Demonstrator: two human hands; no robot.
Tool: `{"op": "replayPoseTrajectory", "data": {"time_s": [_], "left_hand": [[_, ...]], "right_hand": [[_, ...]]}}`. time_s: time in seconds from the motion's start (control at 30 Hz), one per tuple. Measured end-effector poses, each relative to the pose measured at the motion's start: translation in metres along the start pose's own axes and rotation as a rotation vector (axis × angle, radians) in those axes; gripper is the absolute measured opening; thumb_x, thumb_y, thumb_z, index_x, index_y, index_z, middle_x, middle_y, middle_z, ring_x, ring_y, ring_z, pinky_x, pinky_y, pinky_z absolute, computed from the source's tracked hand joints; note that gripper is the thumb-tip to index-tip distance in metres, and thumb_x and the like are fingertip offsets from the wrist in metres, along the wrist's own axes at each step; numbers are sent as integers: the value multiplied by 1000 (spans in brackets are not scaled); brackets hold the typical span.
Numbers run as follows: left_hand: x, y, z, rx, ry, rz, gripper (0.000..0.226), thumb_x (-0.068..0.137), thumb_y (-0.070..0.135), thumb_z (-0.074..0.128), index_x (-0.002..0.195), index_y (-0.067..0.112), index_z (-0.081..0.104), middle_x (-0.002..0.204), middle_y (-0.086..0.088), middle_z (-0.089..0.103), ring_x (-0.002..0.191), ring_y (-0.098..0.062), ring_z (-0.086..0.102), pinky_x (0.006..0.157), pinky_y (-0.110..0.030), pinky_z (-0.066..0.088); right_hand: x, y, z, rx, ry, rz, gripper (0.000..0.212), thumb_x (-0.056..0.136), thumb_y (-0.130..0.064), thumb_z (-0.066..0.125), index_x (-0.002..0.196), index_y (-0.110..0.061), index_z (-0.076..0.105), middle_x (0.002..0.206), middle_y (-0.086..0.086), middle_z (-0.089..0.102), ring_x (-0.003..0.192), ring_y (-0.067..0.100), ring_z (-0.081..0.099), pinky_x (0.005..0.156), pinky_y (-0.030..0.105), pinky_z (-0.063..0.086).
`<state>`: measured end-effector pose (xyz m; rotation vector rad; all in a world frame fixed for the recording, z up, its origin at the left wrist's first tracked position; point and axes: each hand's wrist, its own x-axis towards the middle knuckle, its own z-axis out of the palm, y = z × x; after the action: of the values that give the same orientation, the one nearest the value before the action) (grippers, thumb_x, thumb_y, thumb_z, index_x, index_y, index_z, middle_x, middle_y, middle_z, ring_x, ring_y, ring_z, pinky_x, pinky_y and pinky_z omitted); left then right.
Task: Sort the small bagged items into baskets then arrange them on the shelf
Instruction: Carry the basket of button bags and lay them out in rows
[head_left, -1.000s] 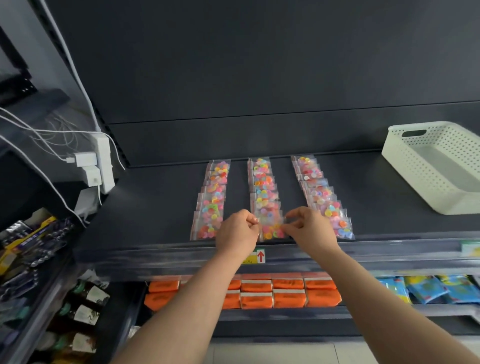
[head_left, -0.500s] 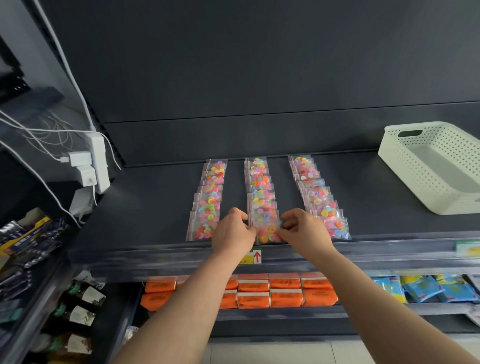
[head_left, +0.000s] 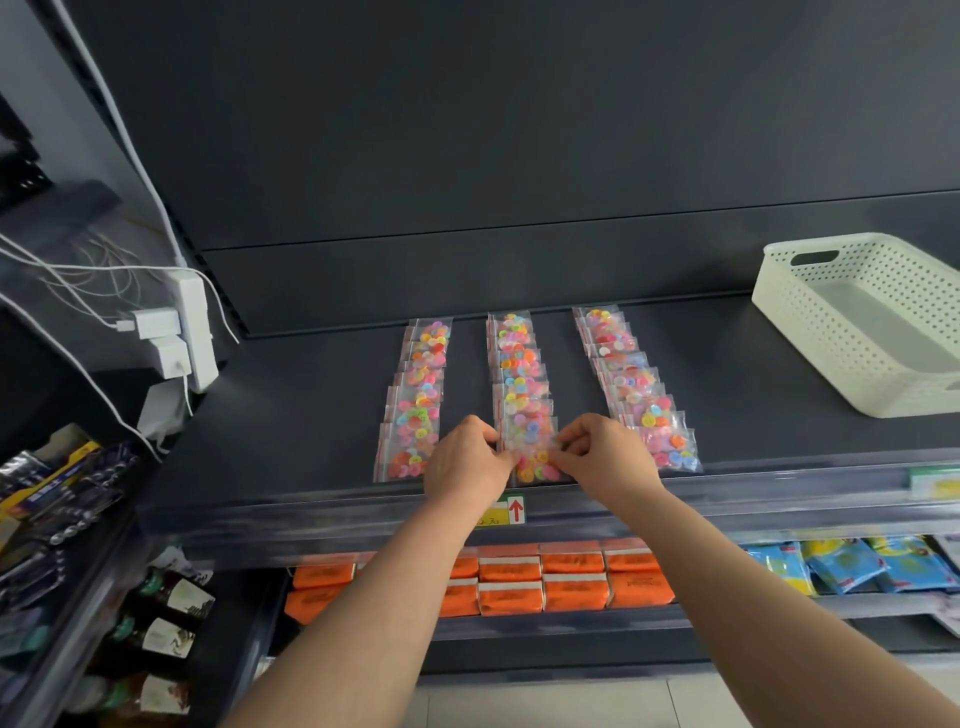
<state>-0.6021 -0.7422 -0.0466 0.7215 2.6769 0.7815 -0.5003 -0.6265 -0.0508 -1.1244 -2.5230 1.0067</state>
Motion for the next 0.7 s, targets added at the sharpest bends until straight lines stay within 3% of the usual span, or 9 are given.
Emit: {"op": "replayPoseTrajectory", "data": {"time_s": [0.1,0.23,0.33,0.57,0.7], "left_hand": [[1,2,-5,-32,46,42,19,93,29,65,110,22,60,104,3,69,88,-14,66,65,-24,52],[1,19,-13,20,20,160,10,95,29,62,104,25,65,103,7,68,89,-13,64,67,-26,53],[2,45,-12,24,-15,230,10,94,27,63,102,25,68,102,7,69,92,-16,65,76,-33,56],[-6,130,22,-61,-127,322,11,92,26,63,102,25,68,105,8,69,97,-16,64,86,-36,55],[-10,191,64,-140,-211,314,9,89,31,66,97,27,65,96,9,68,93,-18,66,85,-39,56]], "right_hand": [[0,-3,-10,-23,25,-27,19,87,-27,67,103,-20,60,84,-7,62,76,11,58,64,23,45],[-1,-7,-36,-420,137,-182,18,93,-24,54,109,-22,62,106,-2,63,97,20,59,68,27,41],[1,0,-61,-623,206,-240,18,92,-25,53,106,-26,64,107,-3,63,101,19,57,67,28,40],[2,58,-134,-629,309,-153,22,93,-24,49,105,-32,66,100,-6,63,100,18,56,64,27,34],[8,110,-193,-645,382,-76,23,94,-24,48,106,-32,66,101,-6,64,102,19,54,66,28,36]]}}
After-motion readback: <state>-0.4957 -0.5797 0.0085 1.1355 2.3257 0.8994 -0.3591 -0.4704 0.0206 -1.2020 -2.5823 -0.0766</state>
